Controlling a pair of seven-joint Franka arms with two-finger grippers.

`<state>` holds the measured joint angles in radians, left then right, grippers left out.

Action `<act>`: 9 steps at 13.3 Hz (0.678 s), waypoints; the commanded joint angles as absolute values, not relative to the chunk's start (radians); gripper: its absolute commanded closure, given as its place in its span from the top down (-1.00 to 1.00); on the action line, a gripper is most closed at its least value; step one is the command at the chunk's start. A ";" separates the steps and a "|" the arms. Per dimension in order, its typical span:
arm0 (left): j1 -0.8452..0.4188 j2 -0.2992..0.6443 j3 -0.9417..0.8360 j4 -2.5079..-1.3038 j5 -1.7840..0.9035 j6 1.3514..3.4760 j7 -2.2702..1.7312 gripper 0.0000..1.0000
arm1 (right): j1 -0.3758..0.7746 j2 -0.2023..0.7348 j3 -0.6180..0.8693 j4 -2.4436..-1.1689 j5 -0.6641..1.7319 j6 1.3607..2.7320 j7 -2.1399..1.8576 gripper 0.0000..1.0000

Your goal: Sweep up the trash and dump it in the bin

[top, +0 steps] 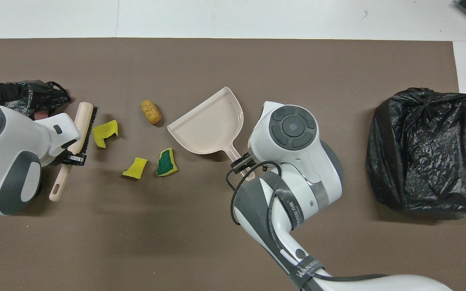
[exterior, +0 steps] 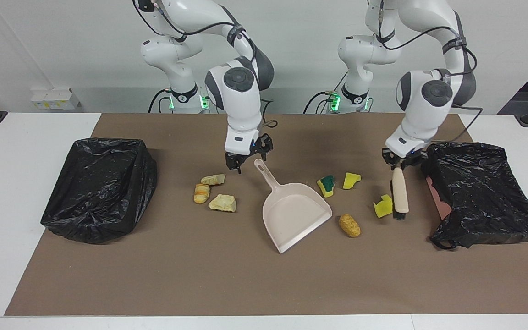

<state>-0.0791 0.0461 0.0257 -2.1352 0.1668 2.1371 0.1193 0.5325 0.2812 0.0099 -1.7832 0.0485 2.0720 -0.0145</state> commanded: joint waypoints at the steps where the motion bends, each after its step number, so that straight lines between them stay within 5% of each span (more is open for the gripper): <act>1: 0.013 0.097 0.011 -2.103 0.213 2.187 0.252 -1.00 | 0.592 0.313 0.008 -1.819 0.019 2.103 0.023 1.00; 4: 0.008 0.132 0.009 -2.117 0.206 2.229 0.269 -1.00 | 0.592 0.305 0.008 -1.867 0.017 2.123 0.003 1.00; 9: -0.080 0.110 -0.002 -2.160 0.178 2.236 0.262 -1.00 | 0.592 0.318 0.008 -1.856 0.002 2.161 -0.002 -0.05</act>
